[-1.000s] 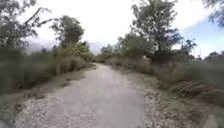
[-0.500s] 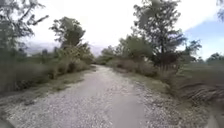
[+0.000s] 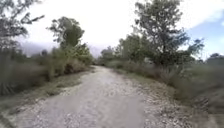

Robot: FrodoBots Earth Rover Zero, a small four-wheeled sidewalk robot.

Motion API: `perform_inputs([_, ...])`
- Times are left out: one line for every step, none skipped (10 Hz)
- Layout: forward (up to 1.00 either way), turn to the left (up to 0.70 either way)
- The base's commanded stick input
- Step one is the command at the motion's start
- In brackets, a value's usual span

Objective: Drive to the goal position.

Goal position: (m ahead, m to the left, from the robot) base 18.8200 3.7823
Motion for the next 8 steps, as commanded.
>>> perform_inputs([0.50, 0.00])
perform_inputs([0.50, 0.00])
perform_inputs([0.50, 0.00])
perform_inputs([0.50, 0.00])
perform_inputs([0.50, 0.00])
perform_inputs([0.50, 0.00])
perform_inputs([0.50, 0.00])
perform_inputs([0.50, 0.00])
